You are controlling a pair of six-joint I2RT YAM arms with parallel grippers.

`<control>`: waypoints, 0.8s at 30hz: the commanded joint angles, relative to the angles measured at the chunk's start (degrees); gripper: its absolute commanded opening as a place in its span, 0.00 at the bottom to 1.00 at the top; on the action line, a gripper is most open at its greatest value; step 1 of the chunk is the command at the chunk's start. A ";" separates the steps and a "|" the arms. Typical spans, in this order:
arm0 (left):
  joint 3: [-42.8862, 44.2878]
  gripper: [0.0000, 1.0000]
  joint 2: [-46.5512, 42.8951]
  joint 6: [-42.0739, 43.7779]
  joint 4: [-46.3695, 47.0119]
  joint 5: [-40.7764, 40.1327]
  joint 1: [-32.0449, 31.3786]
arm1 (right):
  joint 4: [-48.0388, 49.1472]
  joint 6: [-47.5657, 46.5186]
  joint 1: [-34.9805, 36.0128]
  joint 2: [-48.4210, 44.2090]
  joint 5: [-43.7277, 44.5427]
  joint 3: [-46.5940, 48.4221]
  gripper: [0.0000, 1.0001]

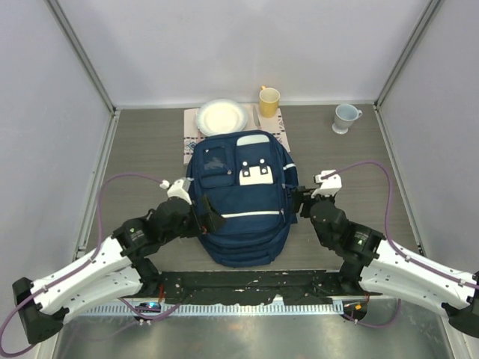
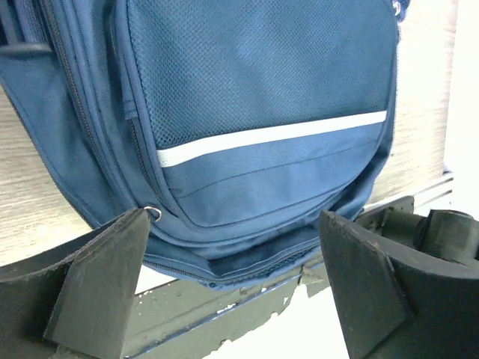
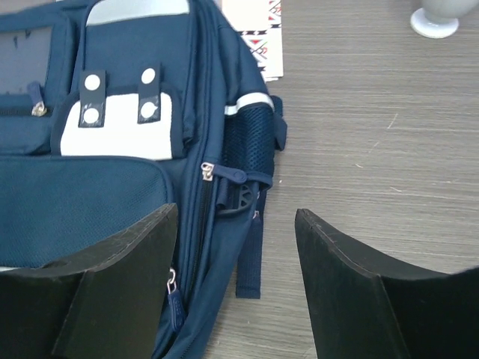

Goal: Pack the student bag
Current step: Reset both arms

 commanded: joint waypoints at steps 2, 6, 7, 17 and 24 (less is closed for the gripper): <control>3.91 1.00 -4.61 2.09 -4.05 -6.08 0.07 | -3.01 7.09 -2.58 -1.70 3.14 3.75 0.71; 6.89 1.00 -6.20 3.40 -8.44 -13.63 0.07 | -9.23 9.65 -11.86 2.16 -2.74 7.52 0.76; 7.86 0.99 -5.94 5.24 -8.88 -16.86 0.07 | -10.13 10.09 -14.34 3.04 -7.02 8.14 0.77; 21.32 1.00 8.73 22.65 -12.05 -17.30 17.08 | -9.35 10.18 -38.88 8.14 -30.60 8.58 0.86; 18.34 0.99 8.04 20.99 -11.09 -11.38 25.47 | -8.38 9.83 -40.99 7.62 -30.18 7.01 0.87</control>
